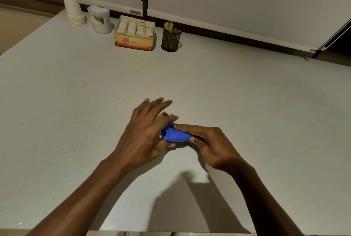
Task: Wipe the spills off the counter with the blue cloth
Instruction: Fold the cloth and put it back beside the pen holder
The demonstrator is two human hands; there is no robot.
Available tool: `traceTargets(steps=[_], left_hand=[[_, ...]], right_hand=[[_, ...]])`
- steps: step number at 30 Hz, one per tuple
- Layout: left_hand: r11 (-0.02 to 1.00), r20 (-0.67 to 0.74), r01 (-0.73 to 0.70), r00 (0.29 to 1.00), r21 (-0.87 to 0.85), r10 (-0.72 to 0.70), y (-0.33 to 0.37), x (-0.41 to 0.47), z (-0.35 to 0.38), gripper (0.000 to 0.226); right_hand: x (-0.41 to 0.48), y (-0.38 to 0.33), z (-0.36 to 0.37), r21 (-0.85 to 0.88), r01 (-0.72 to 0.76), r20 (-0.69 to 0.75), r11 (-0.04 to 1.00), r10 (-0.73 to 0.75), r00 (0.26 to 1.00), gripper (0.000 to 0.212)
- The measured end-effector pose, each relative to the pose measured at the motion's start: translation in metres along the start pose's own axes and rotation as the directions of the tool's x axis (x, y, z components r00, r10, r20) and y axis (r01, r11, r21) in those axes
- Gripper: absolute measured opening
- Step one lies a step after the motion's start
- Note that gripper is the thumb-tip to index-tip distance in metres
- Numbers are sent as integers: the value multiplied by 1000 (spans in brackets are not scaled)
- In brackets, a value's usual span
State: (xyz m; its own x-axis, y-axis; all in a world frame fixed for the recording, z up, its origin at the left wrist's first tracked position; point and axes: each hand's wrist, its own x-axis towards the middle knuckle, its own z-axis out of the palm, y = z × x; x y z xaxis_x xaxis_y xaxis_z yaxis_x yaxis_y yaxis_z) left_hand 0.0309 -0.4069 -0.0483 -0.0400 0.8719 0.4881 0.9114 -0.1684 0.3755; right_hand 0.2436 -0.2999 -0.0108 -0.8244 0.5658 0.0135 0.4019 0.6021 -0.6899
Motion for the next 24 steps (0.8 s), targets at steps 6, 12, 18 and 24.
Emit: traceTargets(steps=[6,12,18,24], left_hand=[[997,-150,22,988,-78,-34,15,22,-2,22],[907,-136,274,934,-320,-330,40,49,-5,14],[694,67,513,825,-505,-561,59,80,4,14],[417,177,632,663,-653,-728,76,106,24,29]], right_hand=[[-12,9,-28,178,-51,-152,983,78,985,32],[-17,37,-45,392,-95,-259,915,209,943,25],[-7,60,-83,633,-68,-314,771,336,888,25],[3,87,-121,631,-75,-322,772,348,880,31]])
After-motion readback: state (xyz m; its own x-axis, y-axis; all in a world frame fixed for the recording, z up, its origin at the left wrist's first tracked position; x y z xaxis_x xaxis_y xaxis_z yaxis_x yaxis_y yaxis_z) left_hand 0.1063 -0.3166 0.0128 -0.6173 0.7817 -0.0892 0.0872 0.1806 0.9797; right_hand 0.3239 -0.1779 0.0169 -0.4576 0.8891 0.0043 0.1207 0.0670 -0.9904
